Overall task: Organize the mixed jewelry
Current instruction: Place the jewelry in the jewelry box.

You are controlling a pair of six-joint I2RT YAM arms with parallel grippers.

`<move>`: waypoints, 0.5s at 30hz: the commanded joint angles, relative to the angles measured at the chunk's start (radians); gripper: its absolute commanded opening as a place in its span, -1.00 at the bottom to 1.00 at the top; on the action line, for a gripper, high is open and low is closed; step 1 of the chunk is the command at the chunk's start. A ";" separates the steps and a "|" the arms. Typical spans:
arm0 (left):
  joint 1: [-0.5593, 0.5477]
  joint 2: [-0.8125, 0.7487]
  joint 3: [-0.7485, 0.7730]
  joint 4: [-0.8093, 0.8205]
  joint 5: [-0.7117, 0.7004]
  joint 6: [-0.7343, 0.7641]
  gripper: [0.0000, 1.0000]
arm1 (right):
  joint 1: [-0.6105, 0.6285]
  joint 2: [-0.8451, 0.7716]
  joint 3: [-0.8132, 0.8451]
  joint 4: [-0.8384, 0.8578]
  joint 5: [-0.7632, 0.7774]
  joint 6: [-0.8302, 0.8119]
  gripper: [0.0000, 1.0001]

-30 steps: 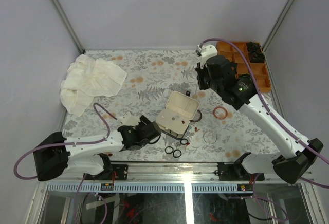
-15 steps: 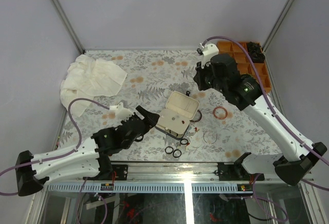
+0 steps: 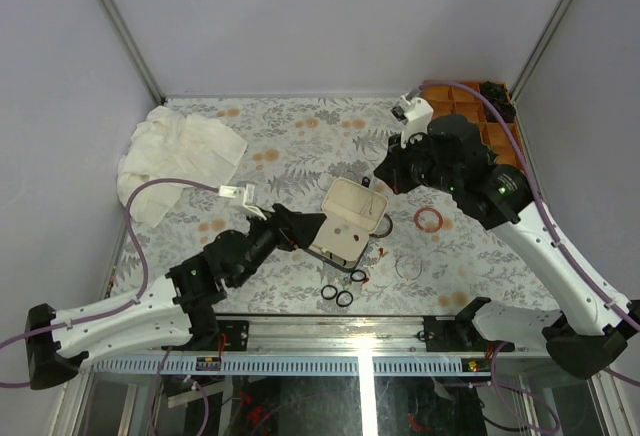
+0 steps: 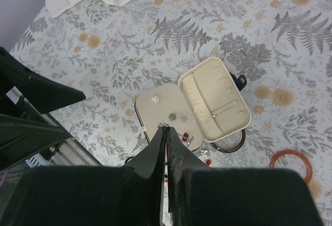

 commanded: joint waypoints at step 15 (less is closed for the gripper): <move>0.161 0.138 -0.085 0.571 0.336 0.230 0.26 | -0.003 -0.055 -0.035 -0.032 -0.168 0.037 -1.00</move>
